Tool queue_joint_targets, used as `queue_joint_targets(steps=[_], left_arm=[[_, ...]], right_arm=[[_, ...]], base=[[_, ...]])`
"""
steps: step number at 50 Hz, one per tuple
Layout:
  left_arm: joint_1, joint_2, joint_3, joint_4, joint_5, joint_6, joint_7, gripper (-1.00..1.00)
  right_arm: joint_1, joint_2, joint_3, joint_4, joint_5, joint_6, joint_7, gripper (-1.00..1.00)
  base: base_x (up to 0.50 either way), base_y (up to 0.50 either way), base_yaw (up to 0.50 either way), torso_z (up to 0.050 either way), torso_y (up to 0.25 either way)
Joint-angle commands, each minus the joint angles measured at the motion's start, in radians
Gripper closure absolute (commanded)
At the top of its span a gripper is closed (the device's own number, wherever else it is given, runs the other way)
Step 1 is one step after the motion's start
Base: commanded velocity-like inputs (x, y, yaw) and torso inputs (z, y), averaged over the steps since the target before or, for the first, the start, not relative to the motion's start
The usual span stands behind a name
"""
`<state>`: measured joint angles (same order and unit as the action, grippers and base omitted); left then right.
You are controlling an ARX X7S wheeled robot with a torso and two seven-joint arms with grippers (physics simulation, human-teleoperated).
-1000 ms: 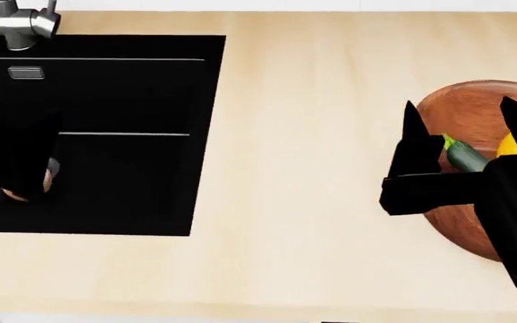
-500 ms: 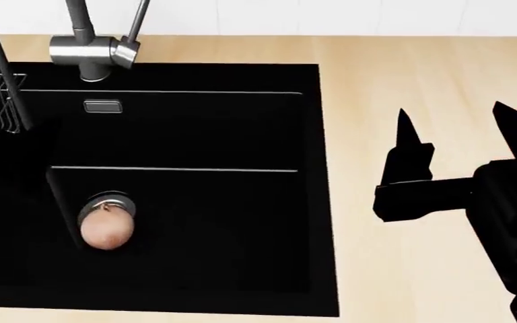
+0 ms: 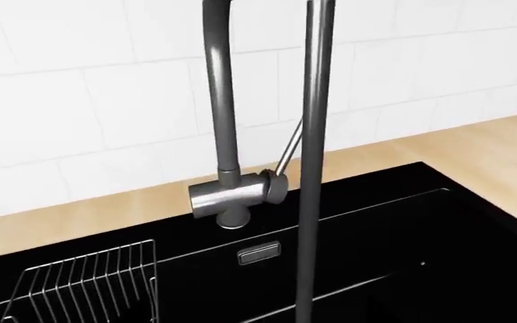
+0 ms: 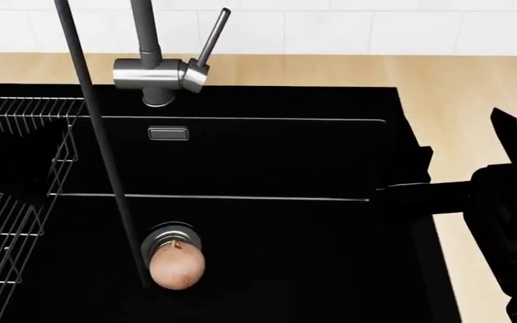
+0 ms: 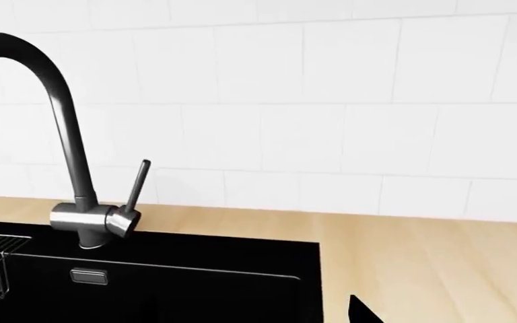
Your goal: Pick the oranges and zucchinis from the sink and place them in one bowl. Place the onion in the other bowl. Then turn off the sink faucet.
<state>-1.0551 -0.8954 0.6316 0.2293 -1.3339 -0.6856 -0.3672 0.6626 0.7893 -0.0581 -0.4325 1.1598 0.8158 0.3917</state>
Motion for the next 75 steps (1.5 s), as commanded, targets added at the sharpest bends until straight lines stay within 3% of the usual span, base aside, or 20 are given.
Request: queue_joint_targets(steps=[1,75], left_arm=[[0.018,0.013,-0.009,0.004,-0.004,0.019,0.012,-1.00],[0.020,0.018,0.004,0.006,-0.002,0.011,0.051,-1.00]], right_arm=[[-0.002,-0.004,0.009,0.003,0.004,0.004,0.002,-1.00],[-0.012,0.006,-0.020,0.012,-0.012,-0.006,-0.022,-1.00]], base=[[0.00,0.00,0.00,0.000,0.000],[0.08,0.00,0.00,0.000,0.000]])
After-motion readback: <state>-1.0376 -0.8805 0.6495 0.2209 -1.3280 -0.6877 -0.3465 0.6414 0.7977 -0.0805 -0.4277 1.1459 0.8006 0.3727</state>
